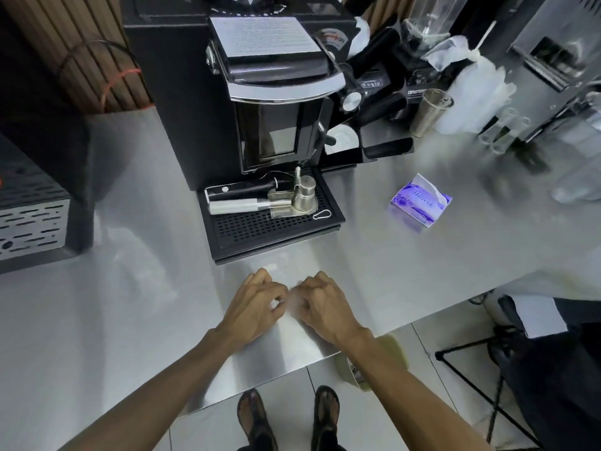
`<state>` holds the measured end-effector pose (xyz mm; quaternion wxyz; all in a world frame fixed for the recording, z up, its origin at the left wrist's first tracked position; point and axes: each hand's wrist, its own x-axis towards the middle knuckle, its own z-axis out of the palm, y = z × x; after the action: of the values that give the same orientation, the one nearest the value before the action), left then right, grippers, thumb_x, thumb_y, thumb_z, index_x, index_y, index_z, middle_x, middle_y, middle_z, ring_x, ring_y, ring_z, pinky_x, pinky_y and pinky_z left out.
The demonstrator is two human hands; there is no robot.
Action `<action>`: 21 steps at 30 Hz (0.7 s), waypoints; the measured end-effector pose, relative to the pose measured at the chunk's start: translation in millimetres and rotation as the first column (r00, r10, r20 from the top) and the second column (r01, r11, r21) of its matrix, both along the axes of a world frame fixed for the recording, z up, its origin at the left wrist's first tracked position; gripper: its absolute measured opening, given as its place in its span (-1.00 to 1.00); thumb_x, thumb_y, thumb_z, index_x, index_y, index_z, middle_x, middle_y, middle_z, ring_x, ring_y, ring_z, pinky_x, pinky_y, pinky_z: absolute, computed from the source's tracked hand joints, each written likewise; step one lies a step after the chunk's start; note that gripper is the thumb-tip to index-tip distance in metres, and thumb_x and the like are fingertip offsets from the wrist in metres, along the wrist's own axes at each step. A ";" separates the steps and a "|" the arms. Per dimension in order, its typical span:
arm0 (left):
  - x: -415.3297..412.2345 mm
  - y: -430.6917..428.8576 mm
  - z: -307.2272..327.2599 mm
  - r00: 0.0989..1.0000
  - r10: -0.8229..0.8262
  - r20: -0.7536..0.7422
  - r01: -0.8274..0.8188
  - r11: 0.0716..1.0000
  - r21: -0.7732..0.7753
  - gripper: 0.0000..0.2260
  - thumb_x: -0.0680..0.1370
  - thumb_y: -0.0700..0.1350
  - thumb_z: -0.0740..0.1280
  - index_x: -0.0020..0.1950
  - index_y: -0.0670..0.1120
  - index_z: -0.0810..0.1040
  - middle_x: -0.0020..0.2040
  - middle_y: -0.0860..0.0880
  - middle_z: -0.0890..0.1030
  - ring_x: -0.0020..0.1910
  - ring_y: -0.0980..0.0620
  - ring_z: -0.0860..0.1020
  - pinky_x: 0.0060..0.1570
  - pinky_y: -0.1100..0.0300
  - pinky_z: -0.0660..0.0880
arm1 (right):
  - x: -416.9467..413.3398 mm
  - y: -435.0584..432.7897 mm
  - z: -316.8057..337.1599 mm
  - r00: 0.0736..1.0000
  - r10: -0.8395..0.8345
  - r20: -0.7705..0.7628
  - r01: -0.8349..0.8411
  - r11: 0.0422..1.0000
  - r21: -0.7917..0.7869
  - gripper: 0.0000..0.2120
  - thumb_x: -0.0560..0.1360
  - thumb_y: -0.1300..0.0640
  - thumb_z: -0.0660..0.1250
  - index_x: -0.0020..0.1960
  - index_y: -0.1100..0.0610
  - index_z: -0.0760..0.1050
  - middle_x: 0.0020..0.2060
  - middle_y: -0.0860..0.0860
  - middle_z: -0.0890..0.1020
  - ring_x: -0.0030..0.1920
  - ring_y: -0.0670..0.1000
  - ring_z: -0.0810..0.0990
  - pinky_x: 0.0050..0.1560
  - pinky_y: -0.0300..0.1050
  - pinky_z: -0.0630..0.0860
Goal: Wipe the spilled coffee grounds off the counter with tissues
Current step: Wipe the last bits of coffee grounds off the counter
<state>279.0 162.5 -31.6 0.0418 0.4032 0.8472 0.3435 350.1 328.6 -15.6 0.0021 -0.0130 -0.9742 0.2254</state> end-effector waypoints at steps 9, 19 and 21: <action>9.1 12.9 1.6 0.996 0.063 0.068 -0.059 0.997 -0.055 -0.84 0.40 -0.17 0.50 -0.07 0.00 0.62 -0.21 0.15 0.29 -0.23 0.14 0.34 -0.17 0.35 0.31 | 5.8 11.6 0.2 1.000 0.024 -0.021 -0.021 0.995 0.098 -0.76 0.40 0.07 0.31 -0.01 0.09 0.65 -0.14 0.01 0.68 -0.10 0.04 0.46 -0.02 -0.04 0.46; 60.9 118.5 33.2 0.999 -0.041 0.018 0.041 0.999 -0.001 -0.90 0.48 -0.12 0.45 -0.03 -0.03 0.62 -0.22 0.03 0.33 -0.22 0.05 0.39 -0.27 0.16 0.43 | 69.7 115.4 21.7 0.991 -0.060 -0.123 0.072 0.992 0.100 -0.70 0.41 0.07 0.33 0.07 0.17 0.64 -0.09 0.05 0.69 -0.11 0.07 0.49 -0.03 0.00 0.51; 79.3 147.4 31.3 0.998 -0.042 0.042 0.042 0.999 -0.002 -0.92 0.50 -0.10 0.42 -0.02 0.00 0.60 -0.21 0.05 0.31 -0.21 0.10 0.36 -0.26 0.20 0.38 | 92.2 143.6 22.7 0.989 -0.078 -0.128 0.091 0.991 0.096 -0.69 0.42 0.06 0.33 0.07 0.18 0.64 -0.09 0.05 0.68 -0.10 0.06 0.48 -0.02 -0.04 0.49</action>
<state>358.4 309.9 -0.3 0.0671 0.4137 0.8379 0.3498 442.3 472.2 7.1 0.0730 -0.0400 -0.9809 0.1759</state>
